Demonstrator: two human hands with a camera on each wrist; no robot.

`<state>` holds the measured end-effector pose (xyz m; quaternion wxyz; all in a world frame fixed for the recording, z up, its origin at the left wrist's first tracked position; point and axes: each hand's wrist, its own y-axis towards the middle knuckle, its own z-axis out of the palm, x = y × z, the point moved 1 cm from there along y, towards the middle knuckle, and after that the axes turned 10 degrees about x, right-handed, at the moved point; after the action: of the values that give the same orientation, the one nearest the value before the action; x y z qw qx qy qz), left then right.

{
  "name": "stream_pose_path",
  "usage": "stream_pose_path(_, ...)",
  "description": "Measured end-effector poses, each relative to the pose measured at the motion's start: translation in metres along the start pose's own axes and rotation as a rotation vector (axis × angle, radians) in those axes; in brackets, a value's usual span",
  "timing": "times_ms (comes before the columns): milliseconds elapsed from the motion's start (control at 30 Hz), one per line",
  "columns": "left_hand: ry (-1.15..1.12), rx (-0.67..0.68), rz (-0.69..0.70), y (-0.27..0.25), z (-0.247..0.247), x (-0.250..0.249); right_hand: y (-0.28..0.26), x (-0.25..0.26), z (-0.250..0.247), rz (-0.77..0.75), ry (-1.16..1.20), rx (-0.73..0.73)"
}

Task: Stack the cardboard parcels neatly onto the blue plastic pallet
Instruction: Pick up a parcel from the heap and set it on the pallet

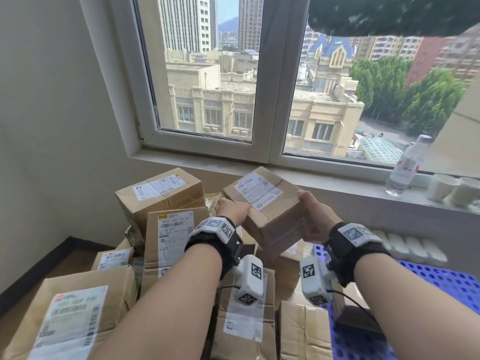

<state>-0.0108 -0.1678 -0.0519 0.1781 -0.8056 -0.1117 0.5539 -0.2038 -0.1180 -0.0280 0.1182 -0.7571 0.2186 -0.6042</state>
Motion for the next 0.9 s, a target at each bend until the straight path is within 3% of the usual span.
stream_pose_path(100,-0.108,0.098,-0.014,0.008,0.013,0.007,-0.015,-0.004,-0.009,-0.006,0.040,-0.021)
stream_pose_path(500,-0.286,0.424,-0.041,-0.055,0.067,-0.008,-0.062,-0.050,-0.052,-0.021,0.326,-0.093)
stream_pose_path(900,-0.250,0.479,-0.012,-0.095,0.169,-0.020,-0.100,-0.106,-0.160,0.015,0.233,-0.038)
